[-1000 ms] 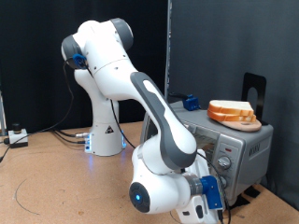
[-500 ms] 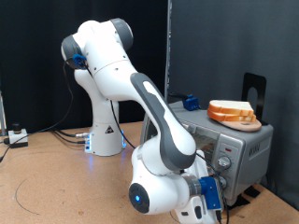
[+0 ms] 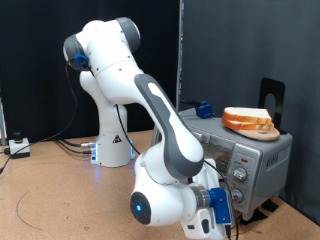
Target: Make a piece of toast with the oven
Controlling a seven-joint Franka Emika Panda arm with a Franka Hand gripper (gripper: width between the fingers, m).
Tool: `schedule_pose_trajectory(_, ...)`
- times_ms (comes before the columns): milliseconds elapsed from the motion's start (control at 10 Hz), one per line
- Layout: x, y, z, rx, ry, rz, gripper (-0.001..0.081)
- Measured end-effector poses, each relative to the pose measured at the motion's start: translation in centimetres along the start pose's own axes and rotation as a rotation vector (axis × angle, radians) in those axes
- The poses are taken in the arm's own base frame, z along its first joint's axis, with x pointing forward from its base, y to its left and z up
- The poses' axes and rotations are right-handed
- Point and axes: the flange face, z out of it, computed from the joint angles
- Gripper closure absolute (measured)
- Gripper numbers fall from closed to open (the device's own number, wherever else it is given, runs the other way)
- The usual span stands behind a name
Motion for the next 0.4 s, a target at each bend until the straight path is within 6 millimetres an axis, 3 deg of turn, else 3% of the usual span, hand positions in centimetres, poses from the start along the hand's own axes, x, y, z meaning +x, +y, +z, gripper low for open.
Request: schedule_pose_trajectory(400,-1.7,-2.1,-5.4,-0.016,-0.049,0.099,-0.0001)
